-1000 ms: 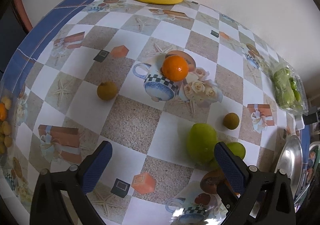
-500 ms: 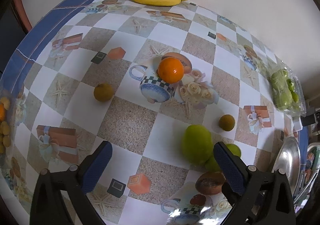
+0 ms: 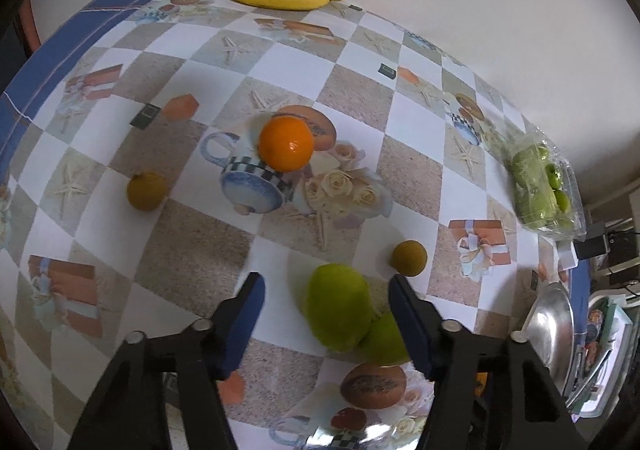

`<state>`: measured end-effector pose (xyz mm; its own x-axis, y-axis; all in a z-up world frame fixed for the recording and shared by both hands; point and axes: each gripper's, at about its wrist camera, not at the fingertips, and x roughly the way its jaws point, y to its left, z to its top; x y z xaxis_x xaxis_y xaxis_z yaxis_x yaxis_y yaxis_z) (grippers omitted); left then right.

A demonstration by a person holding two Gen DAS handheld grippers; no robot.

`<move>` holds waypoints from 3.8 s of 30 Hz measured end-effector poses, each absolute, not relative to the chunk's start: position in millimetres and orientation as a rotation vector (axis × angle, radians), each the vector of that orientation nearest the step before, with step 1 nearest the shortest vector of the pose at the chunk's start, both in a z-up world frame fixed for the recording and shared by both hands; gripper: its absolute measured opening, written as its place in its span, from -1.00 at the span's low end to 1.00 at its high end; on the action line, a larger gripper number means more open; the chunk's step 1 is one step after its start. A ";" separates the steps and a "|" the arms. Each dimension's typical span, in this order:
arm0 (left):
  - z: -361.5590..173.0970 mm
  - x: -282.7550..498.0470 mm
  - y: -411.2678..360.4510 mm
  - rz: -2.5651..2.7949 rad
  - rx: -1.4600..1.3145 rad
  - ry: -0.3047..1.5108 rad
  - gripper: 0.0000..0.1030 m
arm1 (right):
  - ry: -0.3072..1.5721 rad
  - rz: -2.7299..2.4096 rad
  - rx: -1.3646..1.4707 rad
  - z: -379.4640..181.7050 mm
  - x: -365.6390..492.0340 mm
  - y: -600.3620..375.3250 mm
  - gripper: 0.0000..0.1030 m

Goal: Organize fruits
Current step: 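Grasp an orange with the right tool while the left tool approaches a green mango, then carry the orange over the steel bowl with the right tool while the left tool carries a green apple, then open both tools to drop the orange and green apple into the bowl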

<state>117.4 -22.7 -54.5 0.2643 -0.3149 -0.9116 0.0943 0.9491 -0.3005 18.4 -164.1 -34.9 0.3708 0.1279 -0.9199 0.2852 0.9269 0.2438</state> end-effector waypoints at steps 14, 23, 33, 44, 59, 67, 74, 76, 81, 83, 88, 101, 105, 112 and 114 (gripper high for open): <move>-61.4 116.7 -28.8 -0.274 -0.202 1.289 -0.20 | 1.197 -0.108 0.397 -34.2 19.3 -164.3 -0.26; -46.2 117.2 -20.3 -0.262 -0.222 1.256 -0.22 | 1.194 -0.128 0.409 -33.4 18.1 -170.1 -0.26; -19.1 113.9 -19.6 -0.279 -0.237 1.194 -0.23 | 1.154 -0.240 0.497 -26.3 5.5 -214.1 -0.26; 8.2 100.4 -42.3 -0.336 -0.207 1.138 -0.23 | 1.107 -0.350 0.551 -17.6 -12.3 -258.1 -0.26; 16.3 50.1 -140.6 -0.583 -0.061 1.148 -0.23 | 1.064 -0.592 0.633 -21.1 -58.3 -338.9 -0.26; 4.5 30.3 -184.5 -0.693 -0.017 1.161 -0.23 | 1.053 -0.630 0.653 -23.4 -72.9 -357.6 -0.26; -9.2 24.8 -203.2 -0.732 0.008 1.144 -0.23 | 1.054 -0.611 0.647 -33.8 -69.8 -358.2 -0.25; -13.2 24.5 -207.0 -0.738 0.007 1.142 -0.23 | 1.054 -0.606 0.645 -36.5 -68.1 -357.8 -0.25; -21.4 22.2 -217.1 -0.771 0.006 1.151 -0.23 | 1.064 -0.611 0.642 -42.8 -67.3 -357.9 -0.25; -24.1 20.7 -220.1 -0.772 0.016 1.151 -0.23 | 1.071 -0.612 0.641 -45.5 -66.7 -357.7 -0.25; -28.8 21.2 -223.0 -0.769 0.018 1.157 -0.23 | 1.077 -0.622 0.646 -49.9 -66.1 -359.1 -0.25; -19.0 22.4 -220.8 -0.778 0.016 1.131 -0.10 | 1.068 -0.620 0.651 -45.3 -66.5 -358.6 -0.19; -9.7 22.1 -217.8 -0.785 -0.002 1.115 -0.02 | 1.047 -0.620 0.664 -37.8 -68.1 -359.2 -0.06; 10.5 20.4 -211.0 -0.766 0.015 1.087 -0.01 | 1.029 -0.620 0.648 -23.1 -70.1 -358.8 -0.07; 14.1 22.1 -205.0 -0.748 0.015 1.085 0.00 | 1.035 -0.614 0.644 -20.9 -71.2 -358.1 -0.07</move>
